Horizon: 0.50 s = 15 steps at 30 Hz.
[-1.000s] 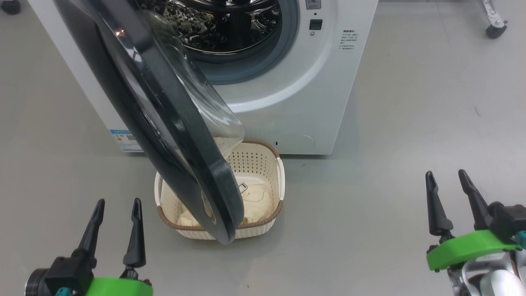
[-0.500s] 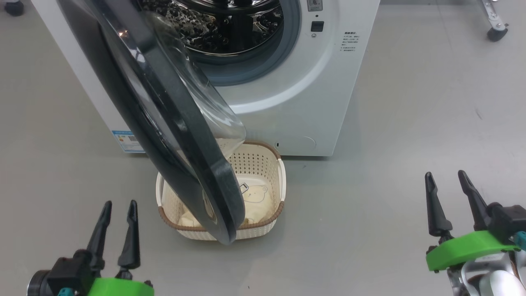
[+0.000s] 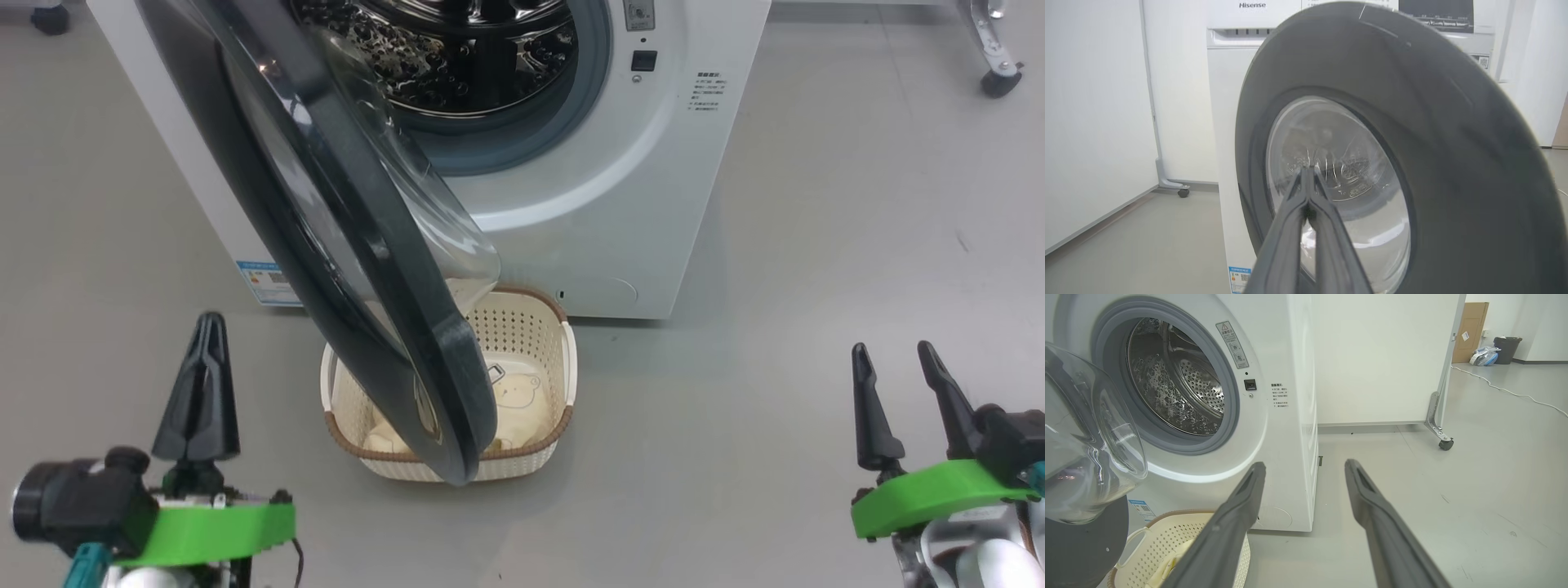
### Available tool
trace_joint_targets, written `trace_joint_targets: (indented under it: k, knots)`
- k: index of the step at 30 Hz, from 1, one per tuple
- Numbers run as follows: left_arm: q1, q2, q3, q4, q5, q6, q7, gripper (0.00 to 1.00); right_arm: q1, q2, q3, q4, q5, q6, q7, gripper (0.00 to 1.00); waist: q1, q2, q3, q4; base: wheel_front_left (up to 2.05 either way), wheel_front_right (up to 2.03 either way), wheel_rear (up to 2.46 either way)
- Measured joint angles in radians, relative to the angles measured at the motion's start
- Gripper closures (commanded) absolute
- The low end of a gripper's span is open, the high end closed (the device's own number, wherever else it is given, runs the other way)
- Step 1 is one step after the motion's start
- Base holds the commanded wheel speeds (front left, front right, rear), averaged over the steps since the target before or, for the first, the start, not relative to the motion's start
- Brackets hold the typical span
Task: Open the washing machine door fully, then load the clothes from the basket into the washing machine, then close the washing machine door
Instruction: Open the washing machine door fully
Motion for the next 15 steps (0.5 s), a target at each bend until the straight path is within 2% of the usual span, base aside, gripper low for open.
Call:
trace_joint_targets:
  k: [6,15]
  knots:
    - [-0.12,0.03,-0.052,-0.175,0.033,-0.019,0.04,1.0,0.0,0.0,-0.002,0.01,0.001,0.0,0.0,0.0,0.0,0.0001,-0.013,0.003,0.0,0.0,0.0]
    - [-0.267,0.007,-0.294,-0.343,0.042,-0.051,0.183,1.0,0.0,0.0,0.004,0.013,0.005,0.0,0.0,0.0,0.0,0.0,-0.016,-0.014,0.0,0.0,0.0]
